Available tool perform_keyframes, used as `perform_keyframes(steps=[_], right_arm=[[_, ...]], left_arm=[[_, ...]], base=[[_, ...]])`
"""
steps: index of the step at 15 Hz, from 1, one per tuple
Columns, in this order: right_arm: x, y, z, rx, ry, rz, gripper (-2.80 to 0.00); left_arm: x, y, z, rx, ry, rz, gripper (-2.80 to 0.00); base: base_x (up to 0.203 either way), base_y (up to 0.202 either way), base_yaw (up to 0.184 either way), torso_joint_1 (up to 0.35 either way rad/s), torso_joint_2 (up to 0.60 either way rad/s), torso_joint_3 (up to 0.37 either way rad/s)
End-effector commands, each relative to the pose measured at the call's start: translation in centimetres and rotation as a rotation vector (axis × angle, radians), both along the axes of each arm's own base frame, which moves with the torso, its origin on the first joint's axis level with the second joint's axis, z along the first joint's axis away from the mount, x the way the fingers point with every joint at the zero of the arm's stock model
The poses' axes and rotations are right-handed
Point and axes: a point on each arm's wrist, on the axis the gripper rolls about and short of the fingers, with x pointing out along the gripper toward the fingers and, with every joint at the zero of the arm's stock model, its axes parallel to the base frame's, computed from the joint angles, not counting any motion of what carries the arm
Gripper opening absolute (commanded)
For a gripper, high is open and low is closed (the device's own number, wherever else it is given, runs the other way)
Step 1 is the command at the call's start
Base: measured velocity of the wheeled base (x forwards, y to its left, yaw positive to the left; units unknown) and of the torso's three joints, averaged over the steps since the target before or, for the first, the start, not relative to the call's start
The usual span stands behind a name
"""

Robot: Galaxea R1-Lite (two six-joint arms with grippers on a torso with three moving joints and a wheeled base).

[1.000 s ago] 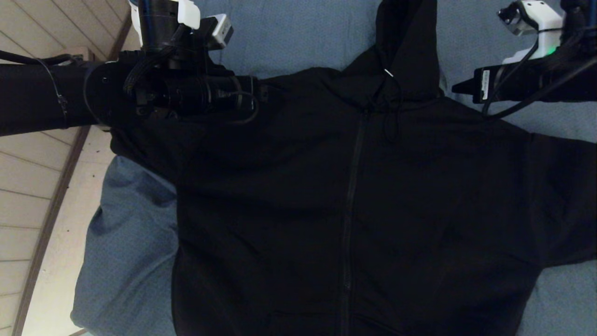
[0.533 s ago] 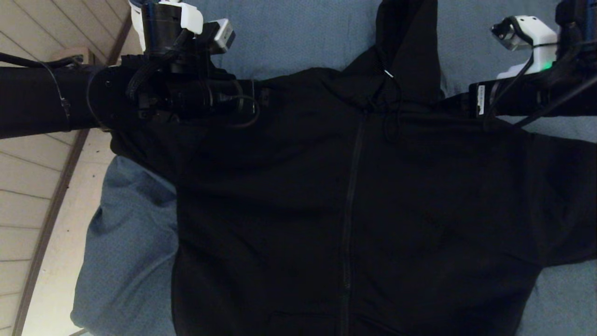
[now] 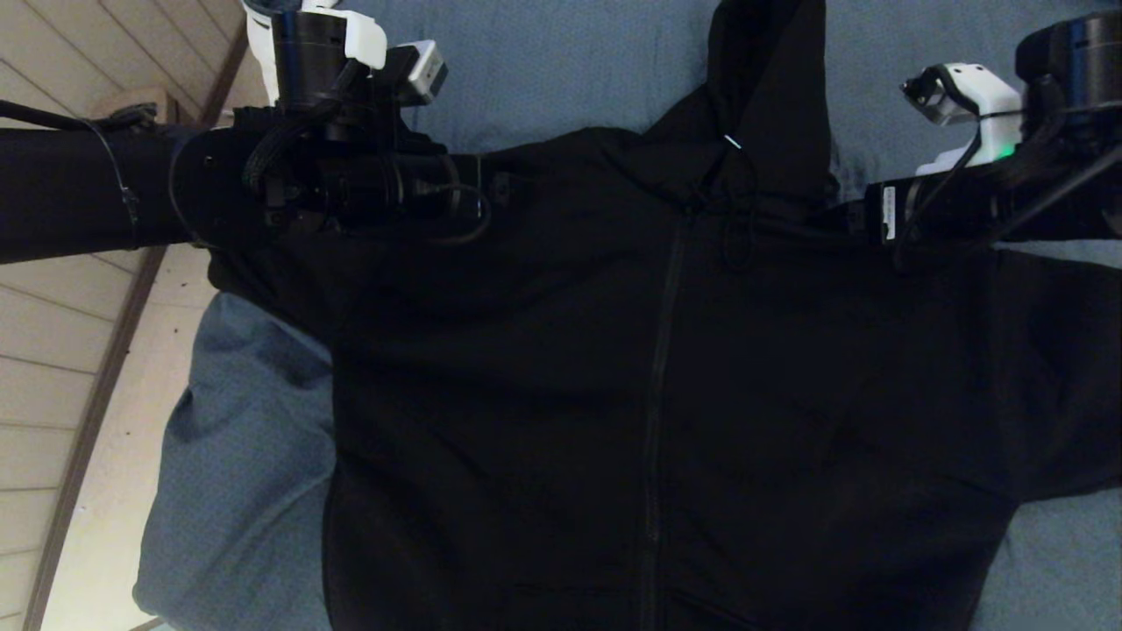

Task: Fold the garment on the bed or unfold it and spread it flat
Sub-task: Unfold the black sweatshirt

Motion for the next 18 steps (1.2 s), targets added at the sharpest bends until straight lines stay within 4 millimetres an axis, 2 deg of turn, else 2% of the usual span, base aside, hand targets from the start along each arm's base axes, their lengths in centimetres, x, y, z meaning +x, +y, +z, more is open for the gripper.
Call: perform_keyframes(steps=[1, 2, 3, 4, 10, 16, 18], right_arm=[[1.4, 0.1, -1.0, -0.005, 0.021, -0.001, 0.0], [1.5, 0.1, -1.1, -0.005, 0.01, 0.0, -2.8], [1.6, 0.1, -1.3, -0.008, 0.008, 0.0, -2.8], [1.6, 0.2, -1.5, -0.01, 0.01, 0.002, -2.8], [1.6, 0.0, -0.9, -0.011, -0.013, -0.003, -2.8], [1.7, 0.1, 1.5, -0.003, -0.101, -0.012, -2.8], [1.6, 0.2, 2.4, -0.004, -0.132, -0.02, -2.8]], left_arm=[[0.2, -0.4, -0.4, 0.01, 0.006, -0.006, 0.0], [0.2, -0.4, -0.4, 0.01, 0.006, -0.006, 0.0], [0.2, -0.4, -0.4, 0.01, 0.006, -0.006, 0.0], [0.2, -0.3, -0.5, 0.01, 0.009, -0.006, -2.8], [0.3, -0.4, 0.0, -0.003, -0.01, -0.008, -2.8], [-0.2, 0.1, 1.9, -0.04, -0.066, 0.002, -2.8], [0.0, 0.7, 2.9, -0.076, -0.14, 0.065, -2.8]], base=[[0.0, 0.0, 0.0, 0.0, 0.0, 0.0], [0.0, 0.0, 0.0, 0.0, 0.0, 0.0], [0.0, 0.0, 0.0, 0.0, 0.0, 0.0], [0.0, 0.0, 0.0, 0.0, 0.0, 0.0], [0.0, 0.0, 0.0, 0.0, 0.0, 0.0], [0.0, 0.0, 0.0, 0.0, 0.0, 0.0], [0.0, 0.0, 0.0, 0.0, 0.0, 0.0]])
